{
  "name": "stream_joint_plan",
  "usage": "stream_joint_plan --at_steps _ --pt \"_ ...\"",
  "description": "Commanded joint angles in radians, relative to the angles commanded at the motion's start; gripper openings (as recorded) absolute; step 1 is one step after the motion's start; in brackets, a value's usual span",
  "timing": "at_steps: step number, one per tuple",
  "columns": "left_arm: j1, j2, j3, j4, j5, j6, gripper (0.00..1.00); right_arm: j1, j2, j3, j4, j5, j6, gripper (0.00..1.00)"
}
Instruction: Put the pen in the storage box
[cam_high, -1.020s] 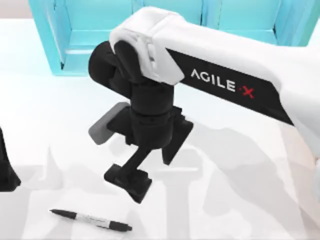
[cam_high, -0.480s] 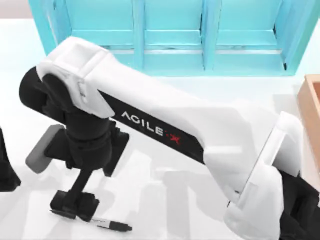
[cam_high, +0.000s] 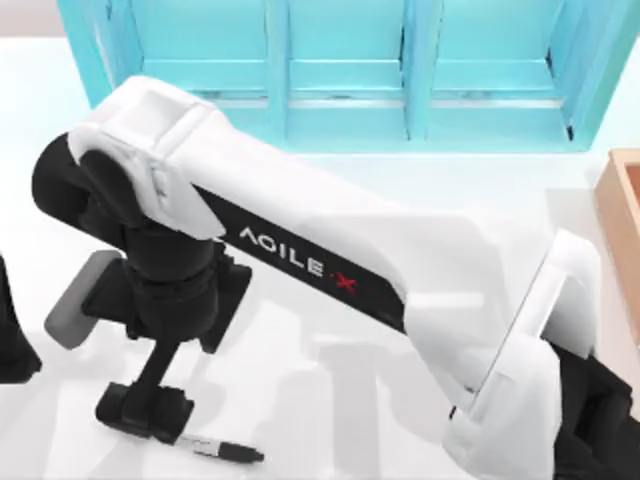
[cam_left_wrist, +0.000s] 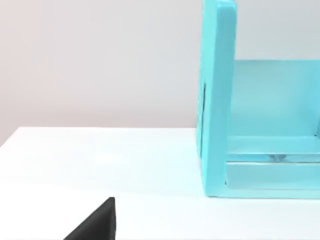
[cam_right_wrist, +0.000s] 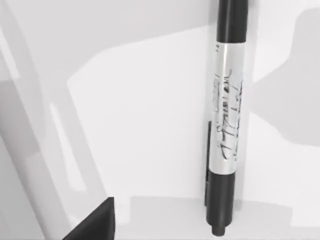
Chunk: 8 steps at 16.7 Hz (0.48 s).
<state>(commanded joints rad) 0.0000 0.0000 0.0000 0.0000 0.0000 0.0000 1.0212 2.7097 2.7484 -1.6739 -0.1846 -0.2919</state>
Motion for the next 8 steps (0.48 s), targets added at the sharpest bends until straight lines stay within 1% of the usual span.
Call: stream_joint_plan --at_steps 3,8 --pt "0.000 0.000 0.000 0.000 0.000 0.000 1.00 0.008 -0.010 -0.068 0.061 0.000 0.004 1.00" --pt "0.000 0.000 0.000 0.000 0.000 0.000 1.00 0.027 -0.057 -0.342 0.284 -0.002 0.021 1.00"
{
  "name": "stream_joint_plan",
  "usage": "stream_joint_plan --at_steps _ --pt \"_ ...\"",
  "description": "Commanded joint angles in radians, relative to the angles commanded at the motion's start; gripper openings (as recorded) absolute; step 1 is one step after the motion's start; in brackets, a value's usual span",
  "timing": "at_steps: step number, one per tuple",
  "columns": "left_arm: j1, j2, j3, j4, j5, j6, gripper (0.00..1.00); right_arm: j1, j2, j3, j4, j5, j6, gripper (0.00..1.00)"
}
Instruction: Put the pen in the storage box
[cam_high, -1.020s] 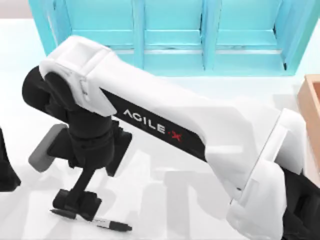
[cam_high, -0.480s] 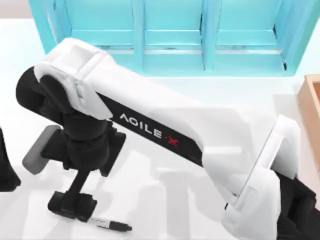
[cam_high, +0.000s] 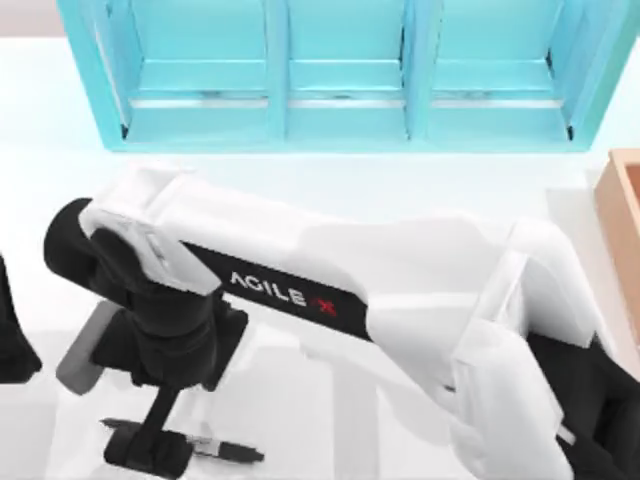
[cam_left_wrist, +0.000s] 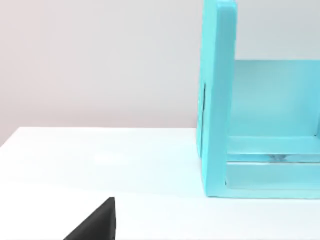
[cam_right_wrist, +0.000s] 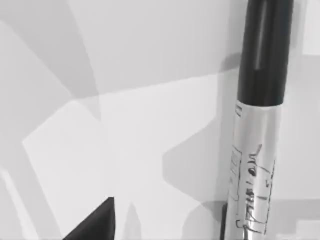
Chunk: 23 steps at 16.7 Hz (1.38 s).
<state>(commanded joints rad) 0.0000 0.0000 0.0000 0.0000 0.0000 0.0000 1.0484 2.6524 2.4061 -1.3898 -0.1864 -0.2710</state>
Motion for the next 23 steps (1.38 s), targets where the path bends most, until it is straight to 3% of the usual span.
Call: stream_joint_plan --at_steps 5,10,23 --pt "0.000 0.000 0.000 0.000 0.000 0.000 1.00 0.017 -0.033 -0.213 0.185 -0.002 0.017 1.00" --pt "0.000 0.000 0.000 0.000 0.000 0.000 1.00 0.018 -0.035 -0.227 0.199 -0.002 0.019 1.00" --pt "0.000 0.000 0.000 0.000 0.000 0.000 1.00 0.018 -0.035 -0.227 0.199 -0.002 0.019 0.02"
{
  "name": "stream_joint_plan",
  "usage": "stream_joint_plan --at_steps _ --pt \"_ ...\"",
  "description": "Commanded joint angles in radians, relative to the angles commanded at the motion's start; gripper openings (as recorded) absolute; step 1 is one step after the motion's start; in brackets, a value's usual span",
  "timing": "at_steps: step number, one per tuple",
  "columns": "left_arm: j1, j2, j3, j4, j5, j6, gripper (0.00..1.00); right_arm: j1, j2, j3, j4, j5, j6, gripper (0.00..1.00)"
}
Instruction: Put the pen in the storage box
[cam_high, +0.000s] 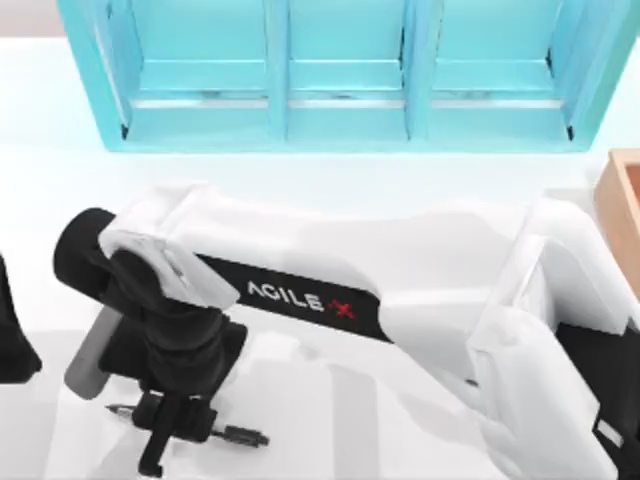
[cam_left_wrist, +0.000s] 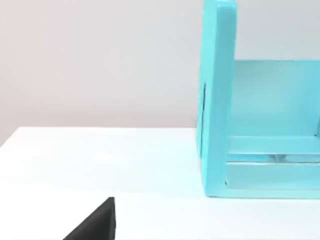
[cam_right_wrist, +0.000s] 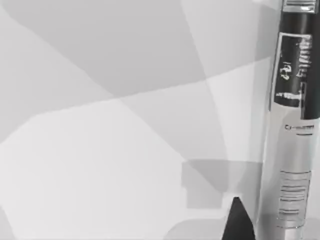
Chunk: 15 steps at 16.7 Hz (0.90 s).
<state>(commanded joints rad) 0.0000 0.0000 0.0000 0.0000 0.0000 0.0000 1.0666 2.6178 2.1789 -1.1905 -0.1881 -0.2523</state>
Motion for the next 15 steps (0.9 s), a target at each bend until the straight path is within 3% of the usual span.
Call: stream_joint_plan --at_steps 8,10,15 --pt "0.000 0.000 0.000 0.000 0.000 0.000 1.00 0.000 0.000 0.000 0.000 0.000 0.000 0.00" --pt "0.000 0.000 0.000 0.000 0.000 0.000 1.00 -0.018 -0.059 0.019 -0.011 0.049 -0.025 0.00" --pt "0.000 0.000 0.000 0.000 0.000 0.000 1.00 -0.016 -0.009 0.188 -0.154 0.045 -0.025 0.00"
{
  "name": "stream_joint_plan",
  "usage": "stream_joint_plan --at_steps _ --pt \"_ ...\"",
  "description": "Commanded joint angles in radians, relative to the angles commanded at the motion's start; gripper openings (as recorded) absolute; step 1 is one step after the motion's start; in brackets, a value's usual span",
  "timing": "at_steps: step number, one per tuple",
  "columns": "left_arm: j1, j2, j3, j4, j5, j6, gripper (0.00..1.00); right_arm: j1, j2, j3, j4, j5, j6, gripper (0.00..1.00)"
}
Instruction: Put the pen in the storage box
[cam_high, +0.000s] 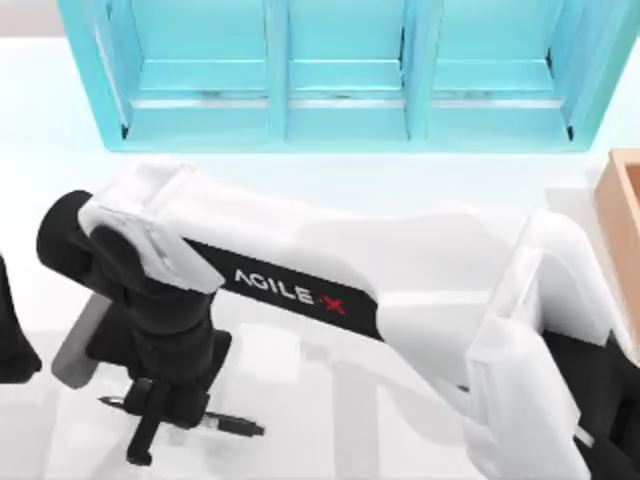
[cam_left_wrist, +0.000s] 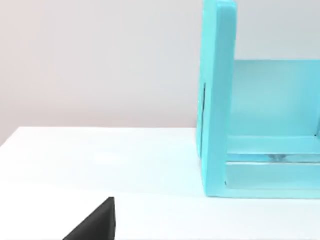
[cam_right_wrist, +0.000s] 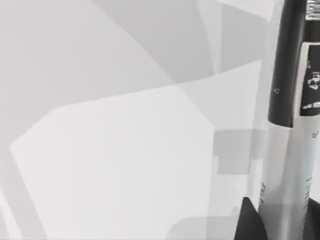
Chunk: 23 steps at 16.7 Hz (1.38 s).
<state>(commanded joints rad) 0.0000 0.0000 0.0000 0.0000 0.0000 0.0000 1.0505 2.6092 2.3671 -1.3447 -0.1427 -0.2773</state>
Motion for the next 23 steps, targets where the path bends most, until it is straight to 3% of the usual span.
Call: stream_joint_plan --at_steps 6,10,17,23 --pt "0.000 0.000 0.000 0.000 0.000 0.000 1.00 -0.006 0.078 0.405 -0.285 0.002 0.004 0.00" --pt "0.000 0.000 0.000 0.000 0.000 0.000 1.00 -0.005 0.105 0.531 -0.400 0.006 -0.001 0.00" --pt "0.000 0.000 0.000 0.000 0.000 0.000 1.00 -0.033 0.099 0.509 -0.385 0.036 0.028 0.00" --pt "0.000 0.000 0.000 0.000 0.000 0.000 1.00 -0.335 -0.035 0.266 -0.367 0.076 0.335 0.00"
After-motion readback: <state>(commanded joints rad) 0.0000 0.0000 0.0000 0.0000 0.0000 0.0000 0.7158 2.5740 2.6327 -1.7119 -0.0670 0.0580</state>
